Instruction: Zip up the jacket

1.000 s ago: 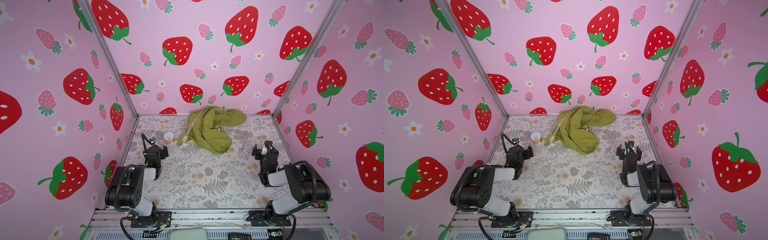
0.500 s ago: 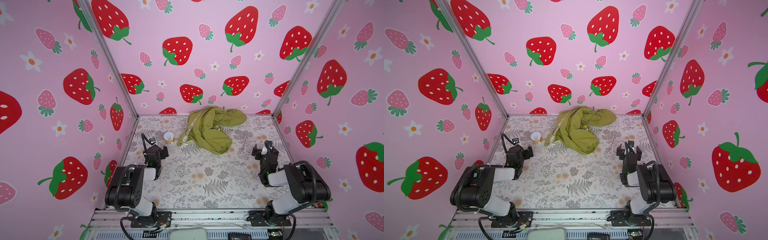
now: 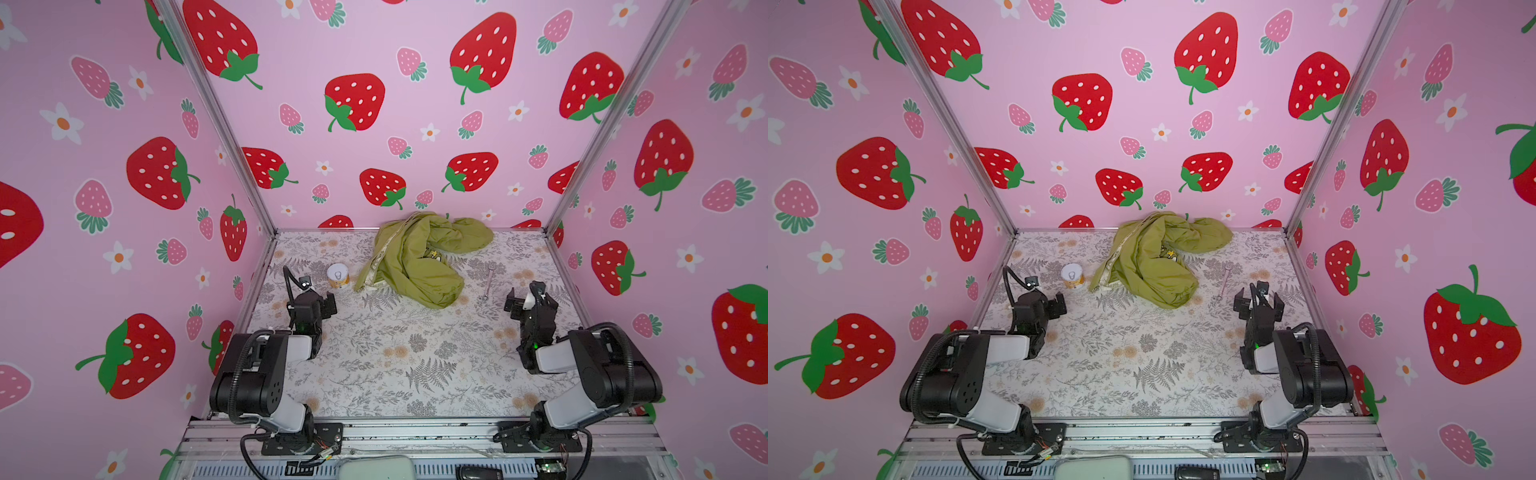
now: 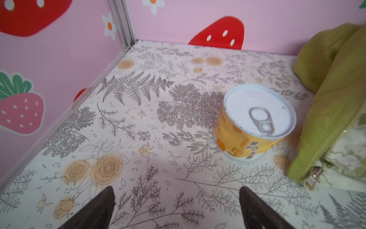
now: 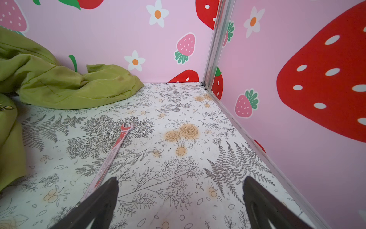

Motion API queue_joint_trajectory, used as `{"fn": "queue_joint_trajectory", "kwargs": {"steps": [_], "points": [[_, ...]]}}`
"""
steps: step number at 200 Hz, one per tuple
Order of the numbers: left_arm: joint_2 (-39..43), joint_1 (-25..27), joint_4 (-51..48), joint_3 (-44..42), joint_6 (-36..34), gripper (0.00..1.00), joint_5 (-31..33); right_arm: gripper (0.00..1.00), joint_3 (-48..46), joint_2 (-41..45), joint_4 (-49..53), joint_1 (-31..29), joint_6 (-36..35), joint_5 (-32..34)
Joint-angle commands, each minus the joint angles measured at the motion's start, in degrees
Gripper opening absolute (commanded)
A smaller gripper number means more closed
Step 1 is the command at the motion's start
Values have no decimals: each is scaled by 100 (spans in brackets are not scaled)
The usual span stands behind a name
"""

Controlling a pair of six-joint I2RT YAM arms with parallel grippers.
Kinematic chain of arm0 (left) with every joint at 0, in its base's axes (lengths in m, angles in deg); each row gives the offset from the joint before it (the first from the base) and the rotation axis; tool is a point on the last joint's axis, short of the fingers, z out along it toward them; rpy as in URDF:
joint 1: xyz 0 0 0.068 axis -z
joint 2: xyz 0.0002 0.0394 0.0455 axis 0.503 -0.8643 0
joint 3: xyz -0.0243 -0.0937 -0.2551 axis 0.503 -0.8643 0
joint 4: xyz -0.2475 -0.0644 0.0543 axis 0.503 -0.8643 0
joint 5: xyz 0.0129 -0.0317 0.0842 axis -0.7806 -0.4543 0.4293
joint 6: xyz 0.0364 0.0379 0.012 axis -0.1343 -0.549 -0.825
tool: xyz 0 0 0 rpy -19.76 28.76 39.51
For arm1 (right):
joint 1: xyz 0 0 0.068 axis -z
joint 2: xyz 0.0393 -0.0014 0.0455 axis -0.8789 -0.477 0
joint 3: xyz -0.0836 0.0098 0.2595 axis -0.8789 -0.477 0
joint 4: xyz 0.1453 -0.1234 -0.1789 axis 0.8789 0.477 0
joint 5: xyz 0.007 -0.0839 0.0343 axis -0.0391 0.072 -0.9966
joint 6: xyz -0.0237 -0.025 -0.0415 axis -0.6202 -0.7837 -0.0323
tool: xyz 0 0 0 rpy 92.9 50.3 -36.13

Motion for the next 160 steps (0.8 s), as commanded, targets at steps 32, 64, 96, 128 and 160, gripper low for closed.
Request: {"fn": "queue_joint_trajectory", "kwargs": {"steps": [32,64,96,128,160], "points": [[985,111,-1853,1027,212,99,633,99,455,1629,1880,-41,415,663],[1940,112,-2780,1565,827,99,340,99,755,2994,3429,-34,1228,637],[2847,108,-4198,2166,1390,99,-273,99,1780,3895,6064,-37,1733,-56],[3646,90,-5652,2596,2103,99,-435,99,2372,4262,7683,-32,2347,-458],[3419,-41,-7364,3528,2106,99,-1622,99,2581,4343,8368,-38,2991,-1208]]}}
